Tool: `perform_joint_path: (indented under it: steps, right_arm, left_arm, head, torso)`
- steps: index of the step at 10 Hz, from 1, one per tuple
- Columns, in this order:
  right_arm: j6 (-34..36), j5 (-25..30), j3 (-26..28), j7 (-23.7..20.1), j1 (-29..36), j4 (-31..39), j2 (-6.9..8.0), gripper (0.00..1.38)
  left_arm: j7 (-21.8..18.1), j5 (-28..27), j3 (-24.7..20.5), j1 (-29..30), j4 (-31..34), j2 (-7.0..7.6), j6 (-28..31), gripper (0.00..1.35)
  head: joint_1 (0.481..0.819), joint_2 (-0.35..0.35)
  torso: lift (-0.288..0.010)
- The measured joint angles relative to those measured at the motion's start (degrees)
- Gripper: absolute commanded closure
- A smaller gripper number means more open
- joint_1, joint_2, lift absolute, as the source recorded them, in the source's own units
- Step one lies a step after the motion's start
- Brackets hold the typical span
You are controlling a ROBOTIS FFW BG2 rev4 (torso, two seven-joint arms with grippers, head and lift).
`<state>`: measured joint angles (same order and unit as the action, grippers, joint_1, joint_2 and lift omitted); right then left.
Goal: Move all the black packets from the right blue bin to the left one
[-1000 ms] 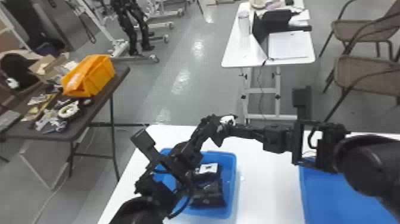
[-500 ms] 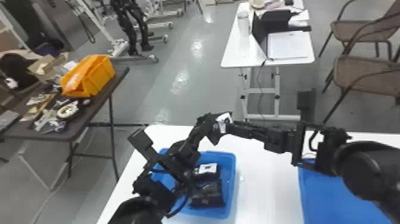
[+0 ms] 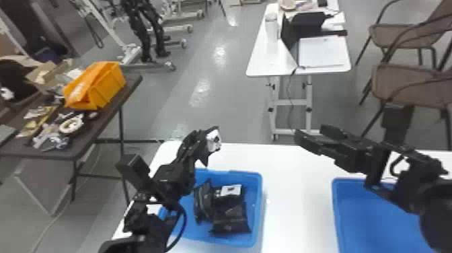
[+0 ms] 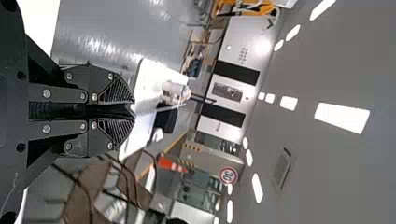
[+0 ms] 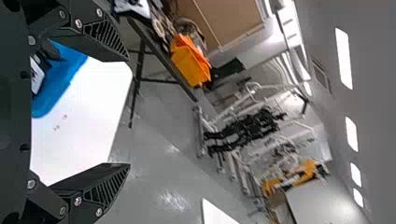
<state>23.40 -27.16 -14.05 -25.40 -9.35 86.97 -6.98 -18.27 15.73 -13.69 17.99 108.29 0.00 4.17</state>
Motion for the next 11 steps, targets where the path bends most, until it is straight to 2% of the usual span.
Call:
perform_joint_path:
  steps: [1, 2, 3, 4, 6, 8, 10, 11]
  right_arm:
    - [-2.0, 0.4, 2.7, 1.7, 3.5, 3.2, 0.28, 0.21]
    - [-2.8, 0.4, 5.2, 2.1, 6.1, 5.3, 0.61, 0.21]
    - [-3.5, 0.6, 7.2, 2.1, 8.0, 6.9, 0.82, 0.21]
    - [-4.8, 1.9, 8.9, 2.2, 10.0, 8.8, 0.87, 0.21]
    - [-9.1, 7.8, 12.0, 5.6, 15.4, 14.0, 0.91, 0.21]
    - [-13.4, 13.2, 14.1, 9.9, 21.7, 18.4, 0.95, 0.21]
    - [-17.7, 16.5, 15.2, 12.3, 29.2, 21.7, 2.01, 0.21]
    - [-19.1, 18.2, 16.4, 12.3, 33.8, 23.3, 3.22, 0.21]
  left_arm:
    - [0.1, -7.7, -0.6, 1.3, -0.5, 0.0, -2.3, 0.84]
    - [0.1, -12.1, -1.2, 2.6, -1.2, 0.0, -4.0, 0.39]
    - [0.5, -13.4, -1.4, 3.5, -1.7, 0.0, -5.5, 0.06]
    - [0.5, -13.1, -1.2, 3.6, -1.8, 0.0, -5.8, 0.08]
    - [0.9, -10.8, 0.8, 2.8, -1.6, 0.0, -7.0, 0.13]
    - [4.3, -9.8, 3.1, 4.2, -0.1, 0.0, -11.2, 0.13]
    - [7.9, -10.4, 3.7, 11.4, 3.8, 0.0, -15.2, 0.13]
    - [8.5, -10.5, 4.1, 15.6, 5.0, 0.0, -16.1, 0.13]
  head:
    - [0.695, 0.271]
    - [0.695, 0.264]
    - [0.695, 0.253]
    - [0.695, 0.237]
    - [0.695, 0.164]
    - [0.695, 0.115]
    - [0.695, 0.107]
    - [0.695, 0.1]
  torso:
    - [0.0]
    - [0.0]
    - [0.0]
    - [0.0]
    - [0.0]
    - [0.0]
    - [0.0]
    - [0.0]
